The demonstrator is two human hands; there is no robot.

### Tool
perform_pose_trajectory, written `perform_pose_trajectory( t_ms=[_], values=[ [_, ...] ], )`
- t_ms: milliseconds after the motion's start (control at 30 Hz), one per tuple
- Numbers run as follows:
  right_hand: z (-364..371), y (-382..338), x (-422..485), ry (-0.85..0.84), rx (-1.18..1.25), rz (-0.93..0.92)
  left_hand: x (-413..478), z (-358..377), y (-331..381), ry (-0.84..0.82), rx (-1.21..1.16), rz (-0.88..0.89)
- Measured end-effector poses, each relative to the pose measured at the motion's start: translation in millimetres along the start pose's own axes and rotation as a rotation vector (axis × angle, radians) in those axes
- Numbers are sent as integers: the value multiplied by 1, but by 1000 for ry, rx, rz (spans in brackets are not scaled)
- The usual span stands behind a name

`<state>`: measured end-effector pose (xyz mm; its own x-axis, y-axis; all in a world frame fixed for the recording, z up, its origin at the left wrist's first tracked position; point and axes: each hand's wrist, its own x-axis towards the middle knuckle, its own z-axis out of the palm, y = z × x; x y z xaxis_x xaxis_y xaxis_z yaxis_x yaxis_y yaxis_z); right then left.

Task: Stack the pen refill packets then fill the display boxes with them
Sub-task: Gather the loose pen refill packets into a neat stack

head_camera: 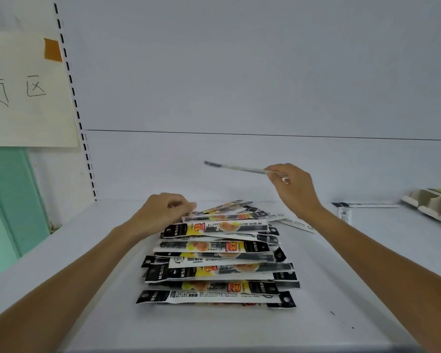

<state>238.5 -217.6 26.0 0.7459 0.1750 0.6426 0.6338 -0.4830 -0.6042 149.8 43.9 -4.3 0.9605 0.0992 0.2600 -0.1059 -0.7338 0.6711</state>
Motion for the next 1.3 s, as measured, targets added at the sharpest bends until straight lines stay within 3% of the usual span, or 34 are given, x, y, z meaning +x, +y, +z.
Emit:
perform_pose_trajectory(
  t_ms=[100,133,200,300,433,500,567,667,800,867,933,1000,1100,1233,1300],
  values=[
    [11,-9,-14,-476,-112,-8,15,-4,-8,365,11,-168],
    [15,-9,-15,-566,-99,18,18,-7,-12,400,9,-226],
    [18,-12,-9,-577,-28,85,21,-10,-23,263,3,-277],
    [26,-9,10,-557,-92,138,9,-7,-20,-3,8,-180],
    [61,-3,19,-795,-352,45,-16,-4,7,-90,182,90],
    [76,1,19,-883,-404,34,-34,3,15,-196,311,136],
    [81,0,19,-857,-371,55,-51,9,22,-253,429,108],
    [75,-5,17,-716,-347,32,-63,7,27,-189,554,127],
    [57,-11,13,-665,-219,30,-63,6,29,-165,550,154],
    [42,-4,12,-551,-157,86,-63,10,32,-145,550,183],
    [25,12,13,-395,-292,103,-61,15,35,-100,517,209],
    [9,31,11,-442,-495,157,-57,18,37,-79,479,221],
    [-7,56,0,-611,-510,232,-51,22,39,-119,471,215],
    [-27,66,-14,-530,-423,231,-52,25,33,-126,436,210],
    [-40,72,-16,-401,-483,245,-53,25,30,-88,392,196]
  ],
)
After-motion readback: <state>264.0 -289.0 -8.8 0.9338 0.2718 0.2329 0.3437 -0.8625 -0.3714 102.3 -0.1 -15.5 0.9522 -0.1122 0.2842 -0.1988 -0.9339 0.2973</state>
